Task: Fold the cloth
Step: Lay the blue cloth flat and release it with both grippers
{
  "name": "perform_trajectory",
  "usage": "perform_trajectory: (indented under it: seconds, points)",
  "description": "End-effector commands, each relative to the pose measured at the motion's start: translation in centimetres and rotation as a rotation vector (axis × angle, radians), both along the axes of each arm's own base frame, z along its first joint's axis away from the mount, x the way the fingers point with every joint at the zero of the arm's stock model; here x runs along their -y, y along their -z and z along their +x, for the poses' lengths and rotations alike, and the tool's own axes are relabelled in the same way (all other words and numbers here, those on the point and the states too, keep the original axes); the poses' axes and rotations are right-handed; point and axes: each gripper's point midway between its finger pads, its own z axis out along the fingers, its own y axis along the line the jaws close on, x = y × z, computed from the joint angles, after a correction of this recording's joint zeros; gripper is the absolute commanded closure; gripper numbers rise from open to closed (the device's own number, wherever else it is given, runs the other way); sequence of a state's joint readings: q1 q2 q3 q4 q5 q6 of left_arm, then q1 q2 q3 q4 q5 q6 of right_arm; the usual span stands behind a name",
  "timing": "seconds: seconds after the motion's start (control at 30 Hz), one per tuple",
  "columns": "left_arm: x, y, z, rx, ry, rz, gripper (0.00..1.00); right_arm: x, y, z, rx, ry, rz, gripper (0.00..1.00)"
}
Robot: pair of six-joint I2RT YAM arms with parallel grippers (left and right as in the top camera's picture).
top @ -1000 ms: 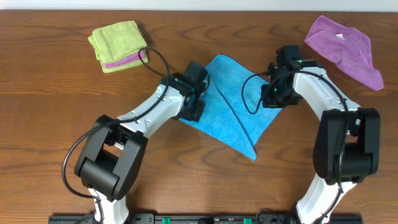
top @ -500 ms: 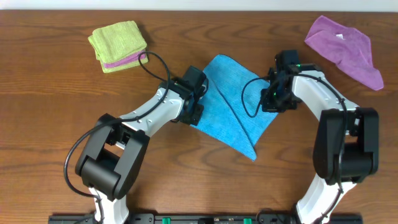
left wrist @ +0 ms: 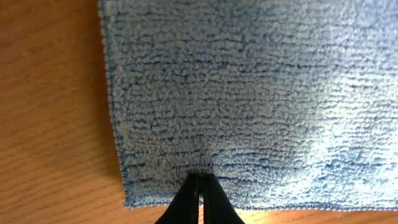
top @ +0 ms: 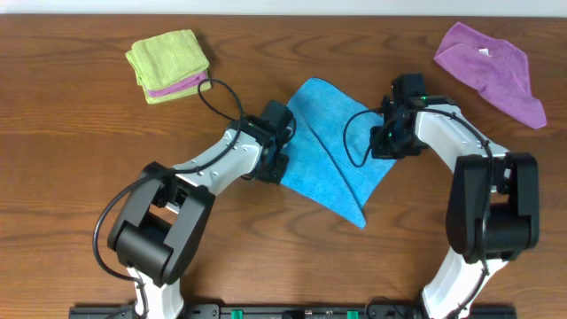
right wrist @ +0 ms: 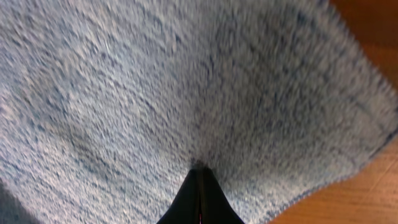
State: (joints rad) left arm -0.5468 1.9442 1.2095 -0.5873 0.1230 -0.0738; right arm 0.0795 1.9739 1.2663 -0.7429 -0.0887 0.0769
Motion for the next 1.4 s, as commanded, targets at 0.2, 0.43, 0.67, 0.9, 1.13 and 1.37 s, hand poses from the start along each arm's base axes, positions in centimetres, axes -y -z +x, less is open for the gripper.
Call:
perform_trajectory:
  seconds: [0.2,0.43,0.67,0.9,1.13,1.37]
  points:
    - [1.3,1.7,-3.6,-0.061,0.081,0.037,0.94,-0.2,-0.8,1.4,0.075,0.000,0.011,0.99]
    - [1.7,2.2,-5.5,-0.100,0.092,0.055,0.94,0.0,1.9,1.1,0.022,-0.004,0.001,0.99]
    - [1.7,2.2,-6.9,-0.163,0.089,0.044,0.94,0.9,2.9,2.2,0.052,0.004,-0.028,0.99]
    - [2.7,2.1,-7.9,-0.182,0.111,0.025,0.94,1.3,2.5,3.8,0.110,0.005,-0.026,0.99]
    - [4.3,2.0,-9.6,-0.209,0.163,-0.005,0.94,1.3,2.7,5.5,0.130,0.001,-0.026,0.99]
    - [4.5,1.9,-9.8,-0.222,0.150,-0.013,0.94,1.2,2.3,8.4,0.158,0.003,-0.024,0.99]
